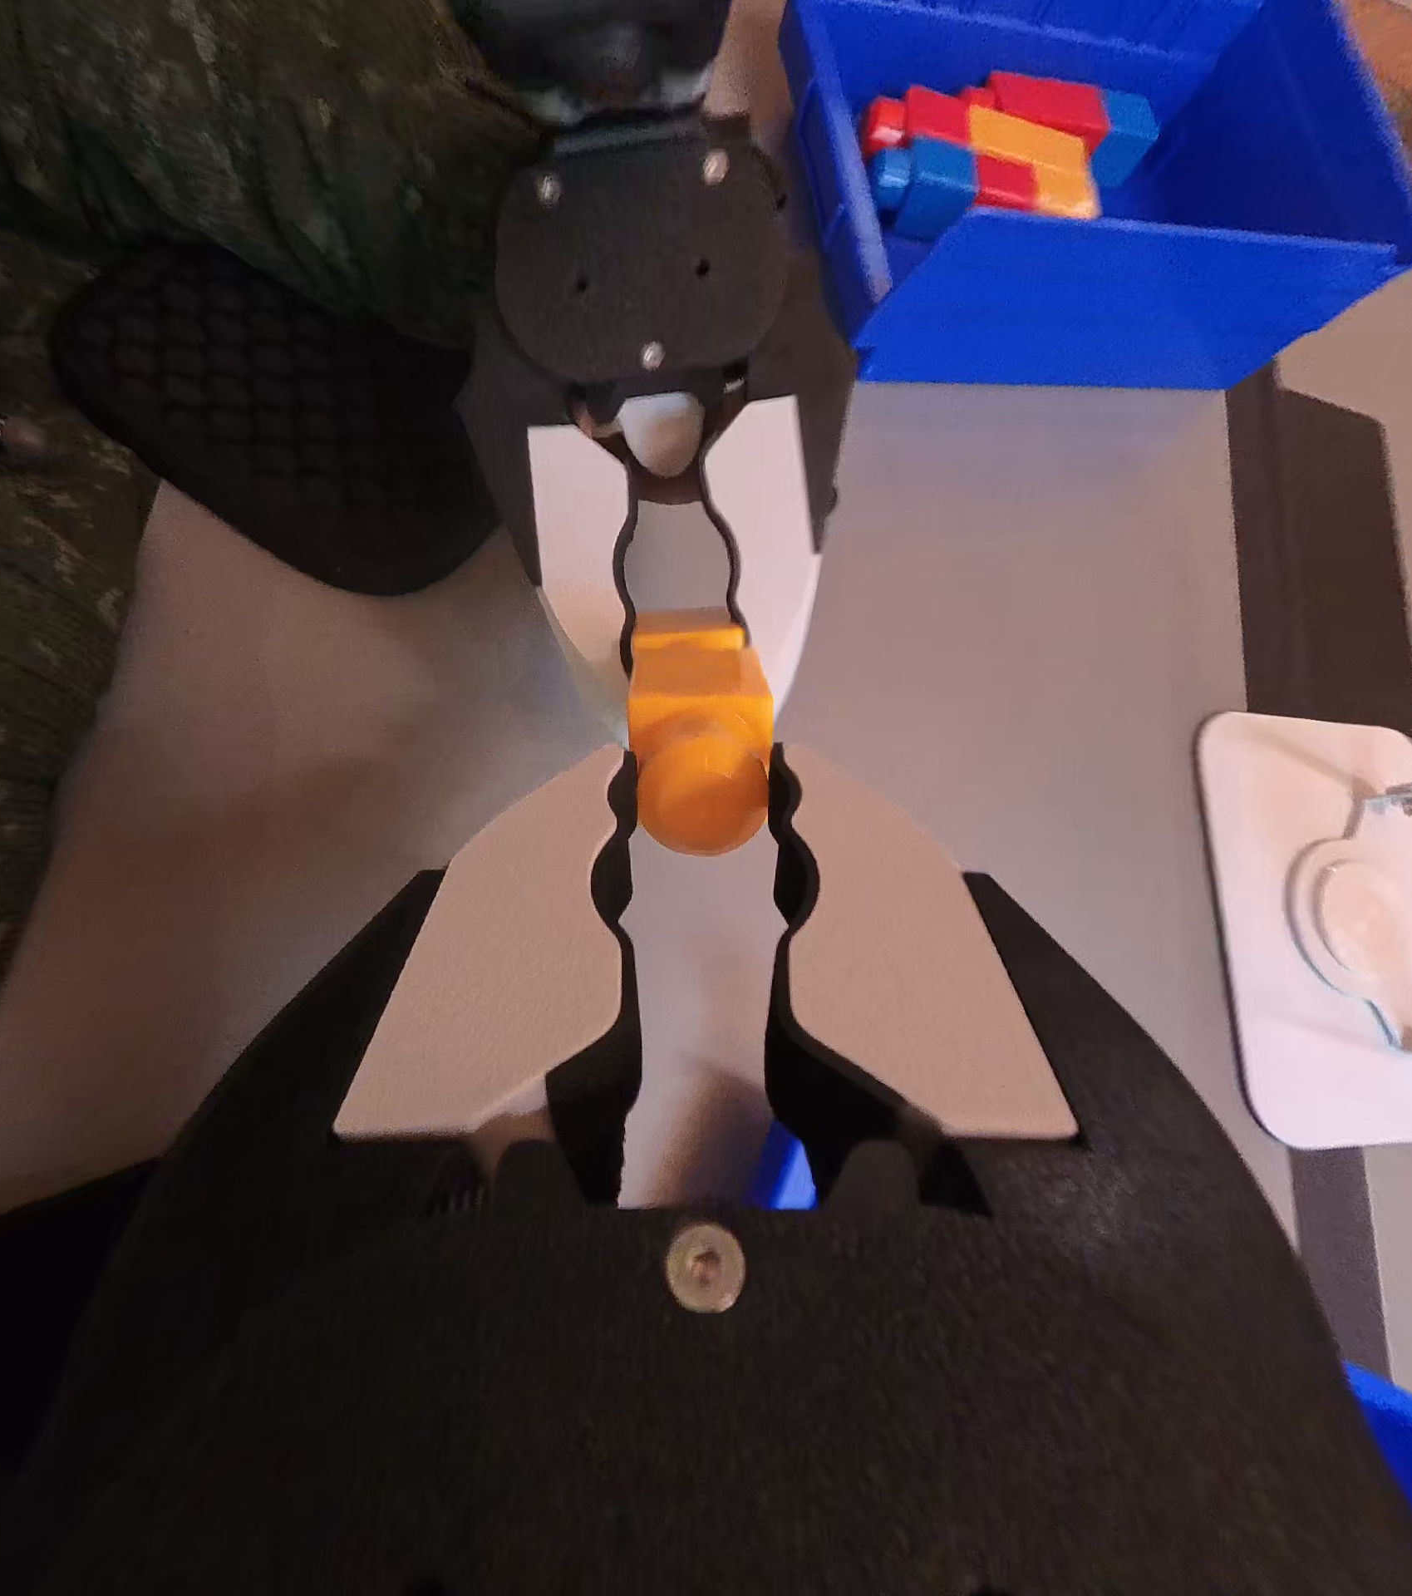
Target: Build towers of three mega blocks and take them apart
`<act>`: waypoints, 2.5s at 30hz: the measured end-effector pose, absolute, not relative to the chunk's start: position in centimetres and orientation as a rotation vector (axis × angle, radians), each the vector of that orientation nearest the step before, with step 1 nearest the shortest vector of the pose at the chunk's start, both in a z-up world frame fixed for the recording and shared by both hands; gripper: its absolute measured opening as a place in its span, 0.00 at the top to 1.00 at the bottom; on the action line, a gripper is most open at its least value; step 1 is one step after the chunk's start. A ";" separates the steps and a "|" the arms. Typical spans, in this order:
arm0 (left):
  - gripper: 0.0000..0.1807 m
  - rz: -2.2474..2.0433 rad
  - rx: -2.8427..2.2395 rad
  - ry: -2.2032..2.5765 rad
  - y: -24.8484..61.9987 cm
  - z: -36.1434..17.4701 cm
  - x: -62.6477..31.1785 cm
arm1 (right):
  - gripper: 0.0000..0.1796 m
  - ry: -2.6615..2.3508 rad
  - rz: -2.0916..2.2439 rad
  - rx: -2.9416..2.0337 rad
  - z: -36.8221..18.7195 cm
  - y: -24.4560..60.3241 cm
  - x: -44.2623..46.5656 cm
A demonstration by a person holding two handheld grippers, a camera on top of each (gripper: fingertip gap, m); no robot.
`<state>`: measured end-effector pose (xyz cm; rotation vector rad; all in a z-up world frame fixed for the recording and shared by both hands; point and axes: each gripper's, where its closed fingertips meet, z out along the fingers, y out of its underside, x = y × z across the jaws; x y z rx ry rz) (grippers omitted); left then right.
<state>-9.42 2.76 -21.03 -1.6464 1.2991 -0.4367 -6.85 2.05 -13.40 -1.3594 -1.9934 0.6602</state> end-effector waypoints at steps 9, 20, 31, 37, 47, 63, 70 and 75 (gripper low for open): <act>0.80 -0.462 -1.718 1.049 6.2 -20.8 -12.8 | 0.84 -1.513 0.051 -1.849 -11.1 13.3 8.8; 0.80 -0.430 -1.720 1.103 5.8 -21.7 -12.4 | 0.83 -1.472 -0.317 -2.591 -23.1 16.2 17.3; 0.80 -0.493 -1.658 1.123 5.0 -21.1 -11.3 | 0.78 -1.446 -0.076 -2.578 -23.0 15.7 16.1; 0.80 -0.531 -1.598 1.157 3.9 -20.5 -10.2 | 0.74 -1.698 0.248 -1.901 -15.2 11.5 4.2; 0.80 -0.517 -1.532 1.258 2.2 -20.3 -8.7 | 0.84 -2.087 0.513 -1.348 -17.6 0.9 -10.6; 1.00 -0.450 -1.503 0.852 6.4 -15.9 -13.2 | 0.84 -1.267 -0.036 -1.974 -15.5 21.3 7.4; 1.00 -0.450 -1.516 0.852 6.6 -16.1 -13.2 | 0.84 -1.457 0.113 -2.291 -23.6 22.0 6.8; 1.00 -0.437 -1.517 0.872 6.5 -16.3 -13.1 | 0.83 -1.464 0.168 -2.354 -24.9 22.1 6.4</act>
